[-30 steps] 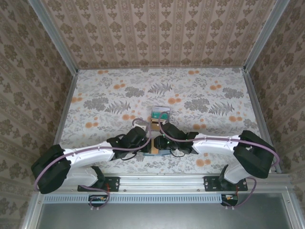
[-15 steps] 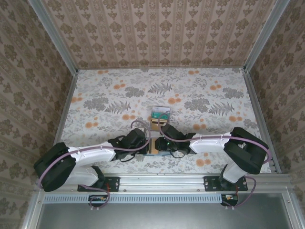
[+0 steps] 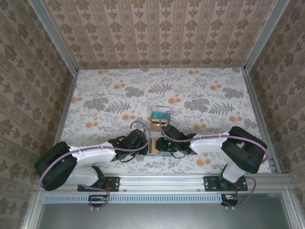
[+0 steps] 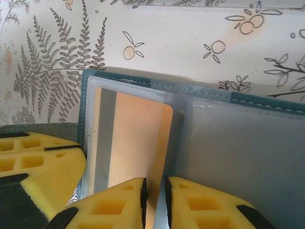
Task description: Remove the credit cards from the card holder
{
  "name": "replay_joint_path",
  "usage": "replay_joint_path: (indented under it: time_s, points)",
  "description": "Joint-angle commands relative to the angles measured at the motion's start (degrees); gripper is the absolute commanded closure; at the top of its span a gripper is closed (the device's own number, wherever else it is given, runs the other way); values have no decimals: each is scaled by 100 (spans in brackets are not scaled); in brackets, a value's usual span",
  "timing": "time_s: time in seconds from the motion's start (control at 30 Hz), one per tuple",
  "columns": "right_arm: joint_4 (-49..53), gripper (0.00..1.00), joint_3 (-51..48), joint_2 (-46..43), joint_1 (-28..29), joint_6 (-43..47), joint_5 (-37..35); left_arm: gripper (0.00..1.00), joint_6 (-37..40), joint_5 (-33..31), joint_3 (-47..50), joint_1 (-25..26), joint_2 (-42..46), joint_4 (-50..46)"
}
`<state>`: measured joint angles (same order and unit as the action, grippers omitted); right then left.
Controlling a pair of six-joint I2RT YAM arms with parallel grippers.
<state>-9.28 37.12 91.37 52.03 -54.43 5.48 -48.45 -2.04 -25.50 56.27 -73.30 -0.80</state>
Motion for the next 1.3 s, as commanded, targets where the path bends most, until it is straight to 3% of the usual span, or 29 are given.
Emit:
replay_joint_path:
  time_s: [0.0,0.4,0.97,1.27]
  points:
    - [-236,79,-67,178,-32,-119,187,100,-104,-130,106,64,-166,-150]
    - [-72,97,-216,-79,-98,-155,60,100,-283,-356,97,69,-115,-418]
    - [30,97,-607,-505,-310,-146,2,100,-324,-402,130,67,-115,-466]
    - [-147,91,-561,-417,-363,-54,231,100,-219,-296,47,70,-93,-438]
